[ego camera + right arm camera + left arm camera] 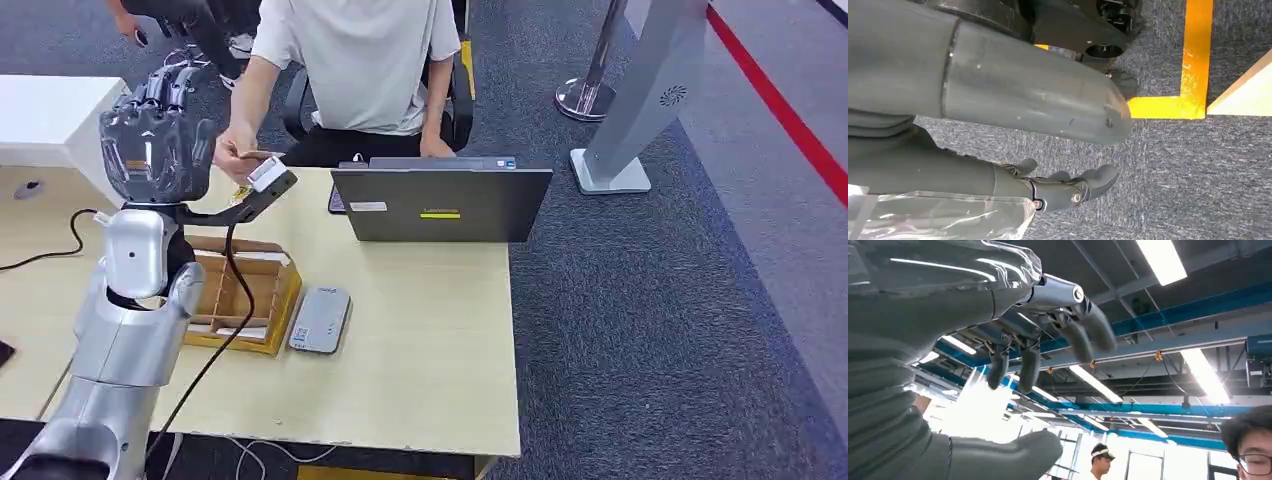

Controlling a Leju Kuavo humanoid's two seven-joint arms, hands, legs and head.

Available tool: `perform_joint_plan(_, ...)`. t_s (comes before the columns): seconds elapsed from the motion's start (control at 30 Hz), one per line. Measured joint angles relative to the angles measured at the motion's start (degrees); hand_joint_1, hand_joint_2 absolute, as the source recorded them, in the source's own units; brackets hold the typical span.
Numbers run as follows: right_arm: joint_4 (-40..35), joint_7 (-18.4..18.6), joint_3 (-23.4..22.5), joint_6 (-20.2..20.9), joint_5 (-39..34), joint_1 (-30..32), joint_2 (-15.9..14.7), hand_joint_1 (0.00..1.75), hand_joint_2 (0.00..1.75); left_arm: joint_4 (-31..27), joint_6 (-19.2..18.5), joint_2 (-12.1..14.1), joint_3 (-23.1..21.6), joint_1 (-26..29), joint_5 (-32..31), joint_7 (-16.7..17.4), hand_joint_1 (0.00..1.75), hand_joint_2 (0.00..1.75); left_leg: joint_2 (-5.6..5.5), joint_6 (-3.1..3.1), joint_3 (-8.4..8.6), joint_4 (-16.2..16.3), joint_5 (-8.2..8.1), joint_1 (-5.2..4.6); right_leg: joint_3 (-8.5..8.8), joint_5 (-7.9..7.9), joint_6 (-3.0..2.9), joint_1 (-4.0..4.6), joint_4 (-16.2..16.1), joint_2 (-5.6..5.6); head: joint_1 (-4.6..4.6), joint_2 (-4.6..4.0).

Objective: Pass the card to the sensor for recognition and then transmit it.

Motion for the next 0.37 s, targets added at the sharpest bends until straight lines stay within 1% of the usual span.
perform_joint_plan(0.2,0.0,-0.1,0.0,-0.2,-0.6,0.0,0.0,0.0,0.0,-0.4,0.2,-0.6,-0.3,0.4,0.6,-1.2,0.0,1.75,0.0,-0.01,0.0,0.0,0.01,0.01,0.01,0.0,-0.01,0.0,0.0,0.0,-0.02,0.0)
perform_joint_plan(0.27,0.0,-0.6,-0.1,-0.2,-1.3,0.0,0.0,0.0,0.0,-1.9,0.2,-0.4,-0.3,1.6,2.8,-2.9,0.0,1.75,0.0,-0.01,-0.01,0.0,0.01,0.01,0.03,0.0,-0.01,0.0,0.1,0.0,0.0,0.0)
perform_joint_plan(0.37,0.0,-1.2,-0.3,-0.1,-1.9,0.1,0.0,0.0,0.0,-5.1,0.2,0.5,-0.2,4.3,8.1,-5.7,0.0,1.75,0.01,-0.01,-0.01,0.0,0.01,0.01,0.02,0.0,0.0,0.01,0.1,0.01,0.0,0.0)
